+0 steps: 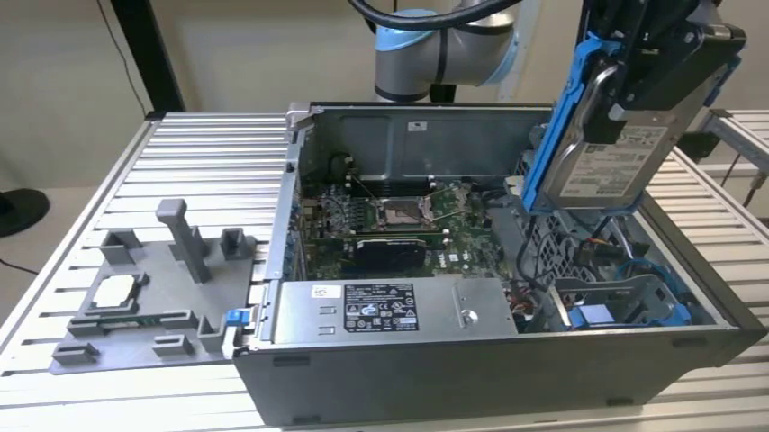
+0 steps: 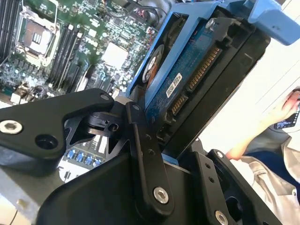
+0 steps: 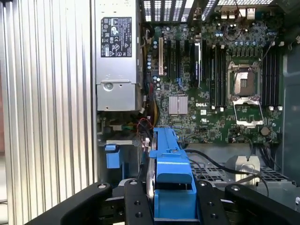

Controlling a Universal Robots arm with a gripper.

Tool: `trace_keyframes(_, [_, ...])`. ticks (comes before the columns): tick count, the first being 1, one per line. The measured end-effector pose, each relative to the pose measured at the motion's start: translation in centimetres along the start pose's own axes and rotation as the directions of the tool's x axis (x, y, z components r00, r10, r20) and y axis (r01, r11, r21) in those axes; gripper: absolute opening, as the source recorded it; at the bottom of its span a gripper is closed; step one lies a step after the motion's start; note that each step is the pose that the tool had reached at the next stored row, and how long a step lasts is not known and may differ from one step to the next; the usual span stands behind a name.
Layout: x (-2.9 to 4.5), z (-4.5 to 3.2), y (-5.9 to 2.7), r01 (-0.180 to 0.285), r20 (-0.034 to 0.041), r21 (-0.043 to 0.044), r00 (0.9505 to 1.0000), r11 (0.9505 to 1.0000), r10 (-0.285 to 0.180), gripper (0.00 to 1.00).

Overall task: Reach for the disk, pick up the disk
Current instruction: 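Pick up the disk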

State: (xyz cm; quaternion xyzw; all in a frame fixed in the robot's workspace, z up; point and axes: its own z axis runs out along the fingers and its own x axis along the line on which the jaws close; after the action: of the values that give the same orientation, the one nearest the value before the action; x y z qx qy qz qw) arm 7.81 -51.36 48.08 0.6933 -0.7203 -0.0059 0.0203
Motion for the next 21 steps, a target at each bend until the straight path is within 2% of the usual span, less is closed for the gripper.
trace_keyframes(4, [0.78, 0.02, -0.04, 0.000, -0.0001, -0.0017, 1.0000, 1.0000, 0.000, 0.00])
trace_keyframes(9, [2.13, 0.04, -0.29, 0.000, -0.0002, -0.0053, 1.0000, 1.0000, 0.000, 0.00])
trace_keyframes(21, [5.14, 0.06, -1.95, 0.000, -0.0005, -0.0138, 1.0000, 0.9999, 0.000, 0.00])
